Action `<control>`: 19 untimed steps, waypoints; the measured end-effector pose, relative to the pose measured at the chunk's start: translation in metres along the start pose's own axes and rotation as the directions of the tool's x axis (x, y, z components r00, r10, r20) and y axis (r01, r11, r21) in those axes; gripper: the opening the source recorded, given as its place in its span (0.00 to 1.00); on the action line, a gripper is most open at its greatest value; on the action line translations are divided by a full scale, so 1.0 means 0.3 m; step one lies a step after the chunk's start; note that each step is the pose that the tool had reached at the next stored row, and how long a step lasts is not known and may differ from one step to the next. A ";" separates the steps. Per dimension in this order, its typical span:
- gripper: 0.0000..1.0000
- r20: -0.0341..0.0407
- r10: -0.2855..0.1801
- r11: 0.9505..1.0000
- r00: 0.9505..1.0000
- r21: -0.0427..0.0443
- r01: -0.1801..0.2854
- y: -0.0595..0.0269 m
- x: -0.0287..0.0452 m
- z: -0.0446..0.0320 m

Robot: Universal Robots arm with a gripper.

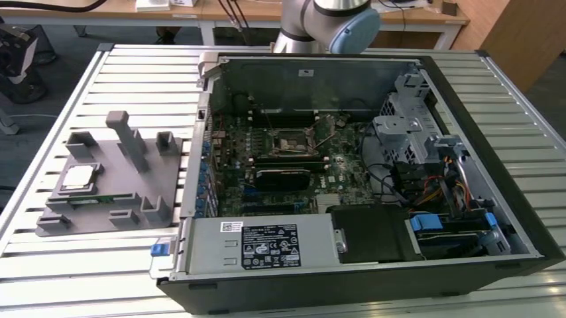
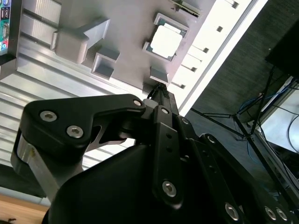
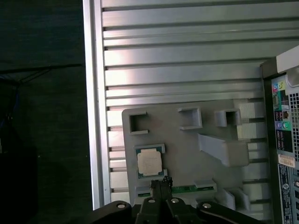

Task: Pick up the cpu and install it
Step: 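Reach for the cpu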

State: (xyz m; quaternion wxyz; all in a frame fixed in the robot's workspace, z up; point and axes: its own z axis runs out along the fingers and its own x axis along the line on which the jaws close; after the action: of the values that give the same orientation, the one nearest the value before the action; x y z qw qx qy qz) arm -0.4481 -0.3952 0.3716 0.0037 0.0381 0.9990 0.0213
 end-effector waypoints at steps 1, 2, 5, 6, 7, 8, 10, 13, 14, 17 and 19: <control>0.11 0.000 0.000 1.000 1.000 0.000 0.000 0.001 0.001 0.001; 0.11 -0.001 0.000 1.000 1.000 0.000 0.000 0.001 0.001 0.002; 0.11 -0.008 0.000 1.000 1.000 0.001 0.000 0.001 0.002 0.007; 0.11 -0.011 0.001 1.000 1.000 0.001 -0.001 0.001 0.002 0.009; 0.11 -0.013 0.001 1.000 1.000 0.001 -0.001 0.001 0.002 0.011; 0.11 -0.015 0.001 1.000 1.000 0.001 -0.001 0.001 0.002 0.014; 0.11 -0.018 0.001 1.000 1.000 0.001 -0.001 0.001 0.002 0.019; 0.11 -0.024 0.001 1.000 1.000 0.002 -0.001 0.002 0.003 0.025; 0.11 -0.025 0.001 1.000 1.000 0.002 -0.001 0.002 0.003 0.026; 0.11 -0.028 0.001 1.000 1.000 0.002 -0.001 0.002 0.003 0.031; 0.11 -0.030 0.001 1.000 1.000 0.002 -0.001 0.002 0.003 0.034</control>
State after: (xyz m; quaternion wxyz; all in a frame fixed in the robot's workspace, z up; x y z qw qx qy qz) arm -0.4488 -0.3942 0.3614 -0.0113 0.0384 0.9990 0.0207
